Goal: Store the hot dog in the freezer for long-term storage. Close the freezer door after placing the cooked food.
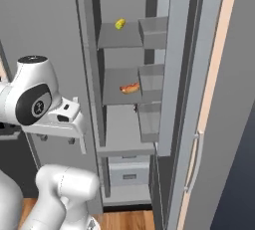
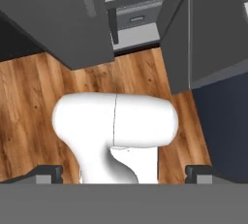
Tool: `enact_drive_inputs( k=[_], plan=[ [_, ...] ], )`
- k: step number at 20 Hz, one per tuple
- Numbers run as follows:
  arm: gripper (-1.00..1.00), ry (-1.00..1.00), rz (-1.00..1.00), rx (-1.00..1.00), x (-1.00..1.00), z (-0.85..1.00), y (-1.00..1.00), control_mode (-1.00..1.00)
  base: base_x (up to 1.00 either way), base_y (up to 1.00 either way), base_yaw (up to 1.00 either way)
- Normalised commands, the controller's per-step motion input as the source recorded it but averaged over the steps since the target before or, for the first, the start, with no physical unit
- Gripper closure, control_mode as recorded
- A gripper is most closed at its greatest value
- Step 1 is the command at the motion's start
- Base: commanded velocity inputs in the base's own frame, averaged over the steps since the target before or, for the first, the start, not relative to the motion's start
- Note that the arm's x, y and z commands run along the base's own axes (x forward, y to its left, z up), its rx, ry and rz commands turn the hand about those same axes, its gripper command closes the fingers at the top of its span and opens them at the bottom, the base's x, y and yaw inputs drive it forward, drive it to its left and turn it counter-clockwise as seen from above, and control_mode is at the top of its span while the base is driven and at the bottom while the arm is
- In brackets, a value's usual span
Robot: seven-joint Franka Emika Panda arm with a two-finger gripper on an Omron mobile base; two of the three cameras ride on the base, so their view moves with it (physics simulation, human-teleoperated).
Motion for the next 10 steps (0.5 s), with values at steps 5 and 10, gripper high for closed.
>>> enact_drive_inputs(
  k=[5, 10],
  plan=[
    [-1.00, 0.00, 0.00, 0.00, 0.00, 0.00, 0.00, 1.00, -0.67, -0.33, 0.13],
    [-1.00, 0.00, 0.00, 0.00, 0.00, 0.00, 0.00, 1.00, -0.35, -0.54, 0.30]
  ],
)
